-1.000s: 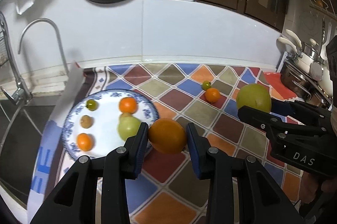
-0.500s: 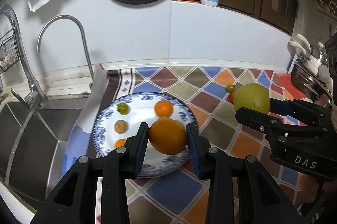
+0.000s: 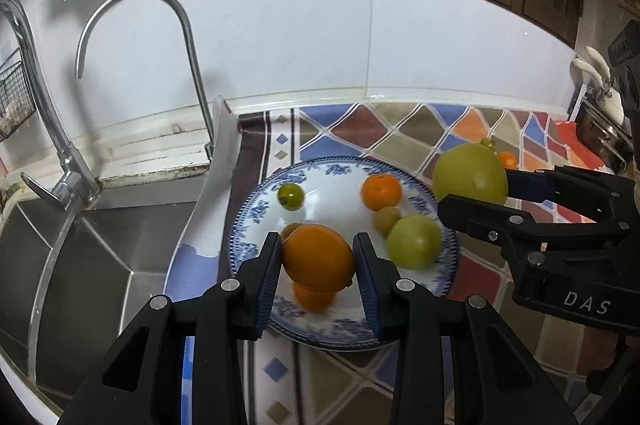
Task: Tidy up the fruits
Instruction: 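Carry the mandarin and yellow-green citrus in both tools over the plate, then open both tools to set the mandarin and citrus on the plate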
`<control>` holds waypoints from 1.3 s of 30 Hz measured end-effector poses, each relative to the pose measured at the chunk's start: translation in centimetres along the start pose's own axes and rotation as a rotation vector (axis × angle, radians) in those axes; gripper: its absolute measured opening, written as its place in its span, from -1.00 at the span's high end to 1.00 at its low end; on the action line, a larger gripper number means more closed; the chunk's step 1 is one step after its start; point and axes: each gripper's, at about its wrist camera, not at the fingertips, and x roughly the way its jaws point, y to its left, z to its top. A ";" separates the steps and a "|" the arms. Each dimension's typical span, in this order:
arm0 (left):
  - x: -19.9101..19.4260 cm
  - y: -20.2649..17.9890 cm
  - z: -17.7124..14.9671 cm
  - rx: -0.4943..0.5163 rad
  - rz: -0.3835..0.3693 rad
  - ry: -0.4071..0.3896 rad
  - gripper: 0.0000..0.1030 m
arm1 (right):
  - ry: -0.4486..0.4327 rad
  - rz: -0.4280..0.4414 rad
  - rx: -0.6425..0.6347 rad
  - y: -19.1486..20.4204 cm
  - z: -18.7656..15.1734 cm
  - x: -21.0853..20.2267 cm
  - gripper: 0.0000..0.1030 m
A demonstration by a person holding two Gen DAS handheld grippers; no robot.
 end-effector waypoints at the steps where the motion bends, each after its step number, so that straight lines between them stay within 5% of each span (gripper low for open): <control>1: 0.4 0.3 0.0 0.005 -0.003 0.005 0.30 | 0.008 0.001 -0.003 0.3 0.1 0.5 0.01; 25: 6.9 4.2 -0.6 0.005 -0.116 0.119 0.23 | 0.126 0.017 0.003 2.3 1.4 8.8 0.00; 29: 6.7 4.2 -0.6 -0.002 -0.104 0.114 0.05 | 0.108 -0.008 0.012 2.0 1.5 8.5 -0.25; 39: 2.8 3.3 -0.6 0.006 -0.036 0.038 -0.13 | 0.053 -0.066 0.035 1.2 0.7 5.1 -0.26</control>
